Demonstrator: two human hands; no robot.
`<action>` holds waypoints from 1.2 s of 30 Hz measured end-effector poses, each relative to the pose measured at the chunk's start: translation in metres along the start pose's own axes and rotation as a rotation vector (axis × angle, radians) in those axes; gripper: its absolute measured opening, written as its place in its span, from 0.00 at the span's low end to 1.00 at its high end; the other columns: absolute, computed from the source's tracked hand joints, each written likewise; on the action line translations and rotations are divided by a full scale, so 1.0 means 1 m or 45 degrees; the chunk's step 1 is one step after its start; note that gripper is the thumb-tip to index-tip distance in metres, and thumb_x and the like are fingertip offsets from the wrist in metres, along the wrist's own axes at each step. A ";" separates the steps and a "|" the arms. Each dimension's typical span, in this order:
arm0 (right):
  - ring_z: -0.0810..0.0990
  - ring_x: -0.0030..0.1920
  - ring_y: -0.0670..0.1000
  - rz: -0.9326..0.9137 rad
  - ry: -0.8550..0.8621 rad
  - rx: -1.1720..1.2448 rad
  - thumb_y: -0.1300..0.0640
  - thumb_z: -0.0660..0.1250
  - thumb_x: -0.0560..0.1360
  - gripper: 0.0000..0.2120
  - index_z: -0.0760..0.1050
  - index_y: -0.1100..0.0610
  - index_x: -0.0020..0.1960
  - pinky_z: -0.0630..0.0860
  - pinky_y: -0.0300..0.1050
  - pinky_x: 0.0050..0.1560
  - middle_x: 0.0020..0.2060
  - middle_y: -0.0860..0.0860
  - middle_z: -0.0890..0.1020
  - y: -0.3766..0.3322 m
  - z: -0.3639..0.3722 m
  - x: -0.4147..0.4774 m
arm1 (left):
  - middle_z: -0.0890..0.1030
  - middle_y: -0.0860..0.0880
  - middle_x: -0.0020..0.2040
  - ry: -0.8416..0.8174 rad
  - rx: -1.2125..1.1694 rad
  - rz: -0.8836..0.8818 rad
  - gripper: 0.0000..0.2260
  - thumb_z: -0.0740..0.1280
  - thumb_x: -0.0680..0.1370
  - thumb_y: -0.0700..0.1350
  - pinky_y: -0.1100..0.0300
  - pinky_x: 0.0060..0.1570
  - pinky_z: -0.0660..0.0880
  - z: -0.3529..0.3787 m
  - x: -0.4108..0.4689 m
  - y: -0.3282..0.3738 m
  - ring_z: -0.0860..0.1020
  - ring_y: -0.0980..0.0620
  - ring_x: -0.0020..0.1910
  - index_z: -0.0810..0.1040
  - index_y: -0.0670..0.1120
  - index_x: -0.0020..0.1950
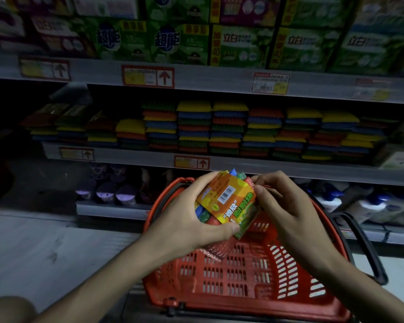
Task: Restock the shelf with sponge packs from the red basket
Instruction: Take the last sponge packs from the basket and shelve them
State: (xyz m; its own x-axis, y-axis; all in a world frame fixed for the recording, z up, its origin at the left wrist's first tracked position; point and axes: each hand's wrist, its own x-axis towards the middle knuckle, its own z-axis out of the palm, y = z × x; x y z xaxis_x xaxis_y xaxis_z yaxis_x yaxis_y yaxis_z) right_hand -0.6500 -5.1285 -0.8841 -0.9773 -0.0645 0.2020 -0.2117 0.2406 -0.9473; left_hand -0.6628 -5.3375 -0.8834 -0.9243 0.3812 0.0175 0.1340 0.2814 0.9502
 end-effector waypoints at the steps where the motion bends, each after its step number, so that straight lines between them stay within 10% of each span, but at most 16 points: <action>1: 0.84 0.54 0.48 0.010 -0.007 -0.002 0.57 0.62 0.82 0.05 0.77 0.56 0.52 0.83 0.46 0.54 0.51 0.49 0.85 -0.001 -0.001 -0.001 | 0.76 0.69 0.61 0.000 0.009 0.004 0.36 0.82 0.70 0.47 0.60 0.58 0.80 0.000 0.001 0.000 0.80 0.63 0.60 0.67 0.64 0.71; 36: 0.82 0.44 0.50 0.050 0.081 -0.231 0.58 0.64 0.83 0.06 0.74 0.55 0.47 0.80 0.47 0.43 0.41 0.49 0.81 0.012 -0.001 0.006 | 0.81 0.58 0.61 -0.191 -0.212 -0.325 0.32 0.79 0.70 0.51 0.63 0.53 0.81 0.000 0.012 -0.009 0.83 0.62 0.55 0.70 0.63 0.70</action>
State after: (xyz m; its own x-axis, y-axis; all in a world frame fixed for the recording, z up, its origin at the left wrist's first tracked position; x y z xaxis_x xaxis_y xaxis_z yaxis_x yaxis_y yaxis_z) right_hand -0.6587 -5.1255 -0.8937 -0.9824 0.0083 0.1868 -0.1668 0.4125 -0.8956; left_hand -0.6752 -5.3357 -0.8919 -0.8558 0.4462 -0.2616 -0.1662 0.2418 0.9560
